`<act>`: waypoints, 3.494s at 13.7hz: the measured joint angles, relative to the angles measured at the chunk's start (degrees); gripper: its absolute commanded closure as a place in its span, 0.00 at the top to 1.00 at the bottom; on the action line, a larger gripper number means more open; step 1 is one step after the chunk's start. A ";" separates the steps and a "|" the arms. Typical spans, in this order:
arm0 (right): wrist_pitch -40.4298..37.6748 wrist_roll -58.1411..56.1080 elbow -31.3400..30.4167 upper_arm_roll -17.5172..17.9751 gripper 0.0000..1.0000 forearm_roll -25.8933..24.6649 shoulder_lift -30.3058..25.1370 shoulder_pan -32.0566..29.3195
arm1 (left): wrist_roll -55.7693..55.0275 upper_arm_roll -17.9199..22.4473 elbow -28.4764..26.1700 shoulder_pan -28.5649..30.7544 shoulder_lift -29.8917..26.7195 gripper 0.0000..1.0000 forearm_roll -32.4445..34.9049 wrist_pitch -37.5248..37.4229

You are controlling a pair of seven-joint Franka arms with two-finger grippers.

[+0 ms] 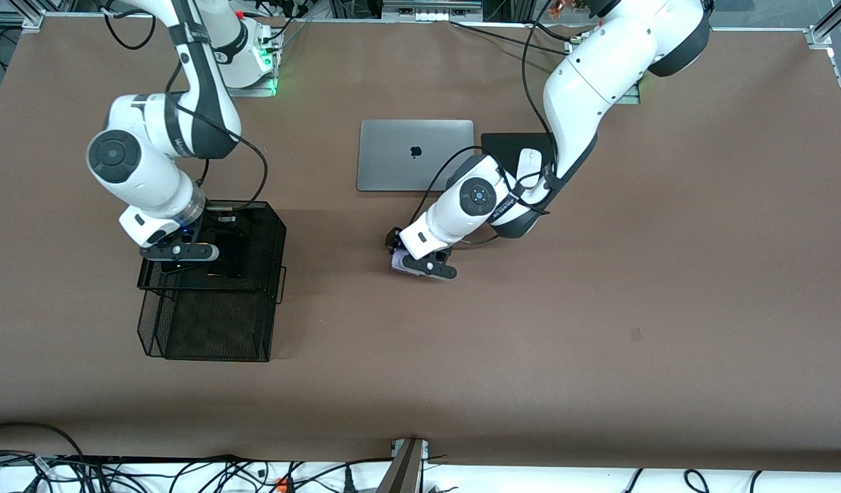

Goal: Place phones with both arms
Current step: 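Release the tall phone in the basket while the left gripper sets down the white phone, then move the right gripper to the white phone while the left gripper withdraws, then grasp the white HUAWEI phone with the right gripper, then carry the white phone with the right gripper over the mesh basket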

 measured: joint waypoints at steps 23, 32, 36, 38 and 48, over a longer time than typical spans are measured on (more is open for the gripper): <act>-5.48 47.96 38.91 25.51 1.00 4.04 29.58 2.85 | 34.66 20.70 -1.08 22.86 -44.20 1.00 -2.24 -53.55; 4.39 48.12 37.68 25.49 0.94 4.04 38.44 2.86 | 35.40 26.45 -13.88 17.78 -52.85 1.00 -2.40 -50.20; 5.28 47.66 37.66 25.45 0.23 4.04 39.05 2.86 | 35.40 26.46 -13.58 17.78 -52.80 1.00 -2.40 -50.20; 5.47 46.80 37.90 25.27 0.23 4.04 38.95 2.85 | 35.40 26.46 -13.53 17.77 -52.79 1.00 -2.40 -50.21; -22.20 35.36 46.36 21.63 0.23 4.03 22.20 -4.16 | 35.39 26.47 -13.50 17.77 -52.58 1.00 -2.40 -50.21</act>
